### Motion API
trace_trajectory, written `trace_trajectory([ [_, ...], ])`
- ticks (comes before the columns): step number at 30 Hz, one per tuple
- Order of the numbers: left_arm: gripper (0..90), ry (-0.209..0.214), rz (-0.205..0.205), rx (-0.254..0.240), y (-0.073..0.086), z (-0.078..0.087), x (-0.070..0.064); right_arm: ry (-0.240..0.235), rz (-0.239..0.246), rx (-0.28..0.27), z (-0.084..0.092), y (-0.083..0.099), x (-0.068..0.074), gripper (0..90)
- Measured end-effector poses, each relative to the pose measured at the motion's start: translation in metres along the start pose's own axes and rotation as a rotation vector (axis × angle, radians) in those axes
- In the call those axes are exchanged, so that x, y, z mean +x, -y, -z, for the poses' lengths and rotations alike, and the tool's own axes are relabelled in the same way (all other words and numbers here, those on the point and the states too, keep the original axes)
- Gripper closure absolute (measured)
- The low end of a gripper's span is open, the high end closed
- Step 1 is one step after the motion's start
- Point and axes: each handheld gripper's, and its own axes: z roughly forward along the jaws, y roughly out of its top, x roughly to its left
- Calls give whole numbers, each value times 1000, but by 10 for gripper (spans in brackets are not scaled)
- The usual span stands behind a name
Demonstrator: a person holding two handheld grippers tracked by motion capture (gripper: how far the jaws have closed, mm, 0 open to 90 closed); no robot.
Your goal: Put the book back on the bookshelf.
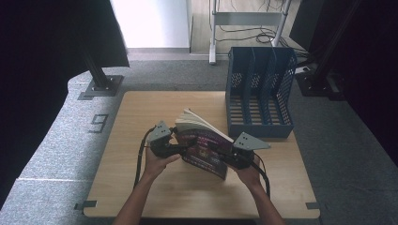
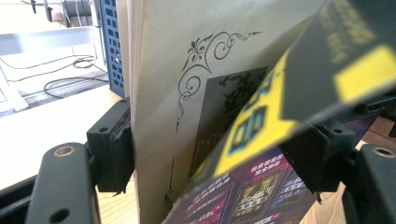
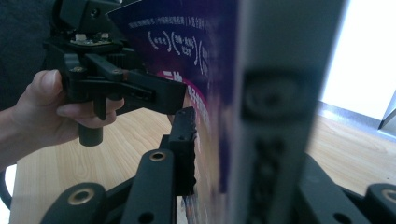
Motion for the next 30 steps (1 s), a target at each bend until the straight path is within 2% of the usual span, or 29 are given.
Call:
trace_trajectory([
  [3,255,1,0,-4,1,0,-1,9,-15,8,-2,-2,0,643],
  [5,257,1,-1,-6,1,0,-2,20,-5,12,-3,-3,-1,630],
  [9,257,1,2,-7,1,1,-2,18,-5,11,-4,-3,-2,641],
  [12,257,-1,2,-6,1,1,-2,18,16,11,-4,-3,-2,664],
  [21,263,-4,5,-7,2,2,-2,9,7,3,-5,-2,-3,788],
  [25,278,-20,11,-10,4,4,-2,29,-5,0,-5,-2,-4,812],
  [30,279,-61,3,-5,5,9,-4,50,-10,0,-5,-2,-3,815],
])
